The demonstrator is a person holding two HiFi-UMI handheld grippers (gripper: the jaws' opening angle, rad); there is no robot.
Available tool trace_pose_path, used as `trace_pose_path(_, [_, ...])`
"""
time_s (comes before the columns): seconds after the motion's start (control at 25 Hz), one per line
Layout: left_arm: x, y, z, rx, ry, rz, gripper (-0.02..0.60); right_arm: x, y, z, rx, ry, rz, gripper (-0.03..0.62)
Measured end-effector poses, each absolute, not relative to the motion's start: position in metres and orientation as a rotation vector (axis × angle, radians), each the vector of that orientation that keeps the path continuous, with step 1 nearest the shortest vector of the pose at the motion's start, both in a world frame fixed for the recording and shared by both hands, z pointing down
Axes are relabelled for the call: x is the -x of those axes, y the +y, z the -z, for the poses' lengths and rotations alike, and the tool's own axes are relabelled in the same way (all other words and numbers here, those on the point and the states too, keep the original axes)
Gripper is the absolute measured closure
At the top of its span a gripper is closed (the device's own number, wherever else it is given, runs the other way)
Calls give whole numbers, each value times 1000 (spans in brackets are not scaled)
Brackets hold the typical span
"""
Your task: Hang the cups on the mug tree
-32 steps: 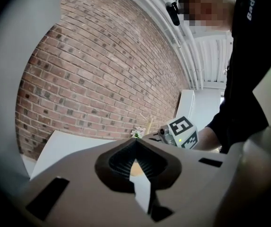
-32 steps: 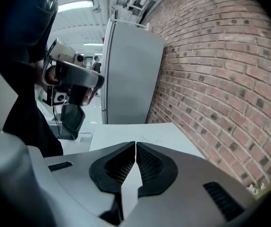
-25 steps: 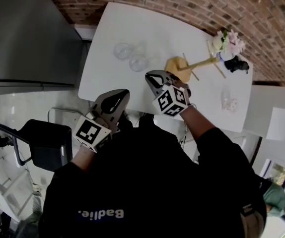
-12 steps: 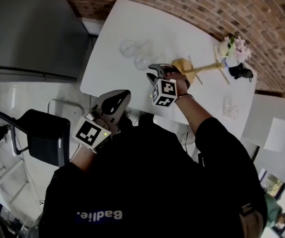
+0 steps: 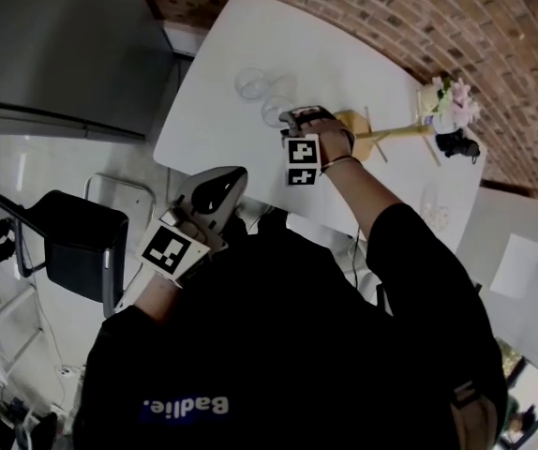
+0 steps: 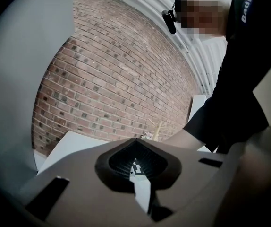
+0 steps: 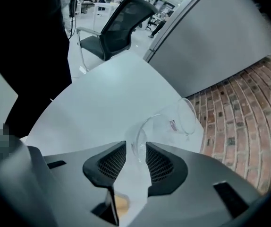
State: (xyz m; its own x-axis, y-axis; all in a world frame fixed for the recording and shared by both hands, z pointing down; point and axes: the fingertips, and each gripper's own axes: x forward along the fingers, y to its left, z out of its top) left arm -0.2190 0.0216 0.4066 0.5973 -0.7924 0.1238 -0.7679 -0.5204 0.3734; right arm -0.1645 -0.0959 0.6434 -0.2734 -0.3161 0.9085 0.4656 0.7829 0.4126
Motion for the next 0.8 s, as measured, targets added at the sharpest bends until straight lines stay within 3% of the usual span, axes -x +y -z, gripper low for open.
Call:
trace_pose_path(0.4, [232, 28, -410, -2421, -1280, 84, 581, 161, -99, -666, 330, -1489, 830, 493])
trace_pose_path(0.56, [236, 27, -410, -2418, -1286, 78, 581, 162, -94, -666, 349, -1507, 766, 543])
trace_pose_path(0.8, [242, 27, -410, -2416, -1295, 59, 581, 161, -76, -659, 289, -1612, 638, 548])
